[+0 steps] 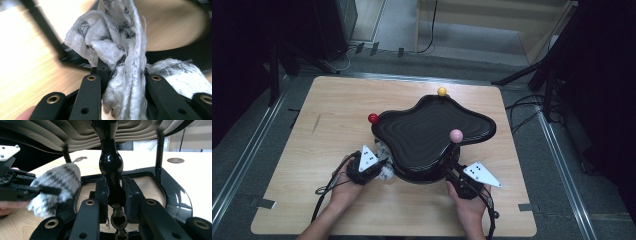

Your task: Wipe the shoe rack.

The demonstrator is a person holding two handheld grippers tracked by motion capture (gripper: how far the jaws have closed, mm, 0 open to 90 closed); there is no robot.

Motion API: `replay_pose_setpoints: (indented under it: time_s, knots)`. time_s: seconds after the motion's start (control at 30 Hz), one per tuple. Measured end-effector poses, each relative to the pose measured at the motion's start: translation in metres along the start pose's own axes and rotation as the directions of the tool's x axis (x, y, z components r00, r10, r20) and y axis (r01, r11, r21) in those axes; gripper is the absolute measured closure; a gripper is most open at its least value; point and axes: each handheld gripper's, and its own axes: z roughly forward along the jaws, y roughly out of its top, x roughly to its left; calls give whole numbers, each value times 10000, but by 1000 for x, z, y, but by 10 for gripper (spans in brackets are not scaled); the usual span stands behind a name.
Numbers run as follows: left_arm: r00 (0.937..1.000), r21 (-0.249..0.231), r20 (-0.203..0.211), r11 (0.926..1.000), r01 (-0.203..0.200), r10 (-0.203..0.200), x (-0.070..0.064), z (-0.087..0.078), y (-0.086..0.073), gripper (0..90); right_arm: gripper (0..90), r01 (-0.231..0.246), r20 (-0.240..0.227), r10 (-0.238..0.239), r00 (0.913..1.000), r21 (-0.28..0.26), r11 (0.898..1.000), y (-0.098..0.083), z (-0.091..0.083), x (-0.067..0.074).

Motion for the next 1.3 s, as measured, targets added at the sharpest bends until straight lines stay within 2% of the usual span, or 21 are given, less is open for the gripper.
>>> replay_pose_setpoints:
  time_s: [0.07, 0.13, 0.23, 0.3, 0.37, 0.4, 0.43, 0.5, 0.53, 0.57, 0.73, 0.8, 0.9, 1.0, 1.07, 1.1, 1.13, 1.2, 1.23, 1.27, 1.3]
  knots:
    - [9991, 246, -249, 9991, 353, -347, 9, 0, -3, 749, 762, -2, 17, 2, 10000, -10, 10000, 0, 0, -1]
    - [9977, 504, -532, 9978, 436, -409, 17, -1, -5, 750, 762, 4, 41, -4, 10000, -21, 10000, 0, 0, -2]
    - [9959, 575, -630, 9959, 693, -656, 23, -3, -7, 751, 762, -56, 32, 56, 10000, -13, 10000, 0, 0, -2]
    - [9960, 521, -532, 9959, 738, -711, 22, -3, -7, 750, 762, -43, 45, 43, 10000, -21, 10000, 0, 0, -2]
    - [9975, 451, -120, 9965, 698, -693, 14, -3, -5, 750, 762, -61, 28, 62, 10000, -27, 10000, 0, 0, -3]
    - [9986, 440, 65, 9976, 528, -531, 7, -3, -4, 750, 762, -99, 5, 99, 10000, -16, 9999, 0, 0, -3]
    - [9994, 536, 146, 9981, 296, -305, -2, -2, -3, 751, 762, -93, 0, 93, 10000, -20, 10000, 0, 0, -3]
    - [10000, 765, -88, 9971, -16, 23, -17, -4, 1, 755, 762, -124, 40, 124, 9999, -23, 9999, 1, 0, -3]
    - [9999, 795, 20, 9968, 116, -118, -23, -4, 2, 755, 762, -136, 63, 136, 9999, -9, 9999, 1, 0, -4]
    - [9999, 851, 130, 9964, 54, -65, -28, -5, 4, 756, 762, -148, 94, 148, 9998, -21, 9999, 1, 0, -5]
    - [9970, 863, 652, 9952, -465, 410, -56, -7, 12, 755, 762, -272, 117, 272, 9996, -4, 9996, 1, -1, -5]
    - [9934, 825, 947, 9939, -728, 649, -67, -7, 16, 755, 762, -275, 109, 275, 9996, -10, 9996, 1, -1, -5]
    - [9868, 726, 1426, 9935, -881, 771, -83, -3, 22, 752, 762, -259, 87, 259, 9996, -17, 9997, 1, -1, -4]
    - [9803, 546, 1920, 9968, -584, 469, -97, 3, 30, 751, 762, -255, 70, 255, 9997, -7, 9997, 0, 0, -3]
    - [9744, 577, 2206, 9967, -568, 428, -108, 6, 36, 749, 762, -296, 80, 296, 9995, 0, 9996, 0, 0, -3]
    - [9686, 490, 2461, 9976, -489, 354, -114, 8, 38, 749, 762, -306, 70, 306, 9995, -2, 9995, 0, 0, -3]
    - [9575, 426, 2849, 9973, -597, 451, -118, 12, 41, 747, 762, -305, 46, 305, 9995, -2, 9995, 0, 0, -2]
    - [9472, 563, 3203, 9984, -18, -164, -128, 17, 45, 745, 762, -272, -19, 272, 9996, -3, 9996, 0, 0, -1]
    - [9449, 508, 3265, 9987, 49, -212, -132, 20, 46, 743, 762, -291, -55, 291, 9996, 12, 9996, 0, 0, 0]
    - [9464, 502, 3224, 9987, 28, -188, -134, 22, 47, 740, 762, -227, -75, 227, 9997, 12, 9997, 0, 0, 0]
    - [9457, 428, 3231, 9988, 243, -369, -135, 24, 48, 739, 762, -179, -63, 179, 9998, 5, 9998, 0, 0, 1]
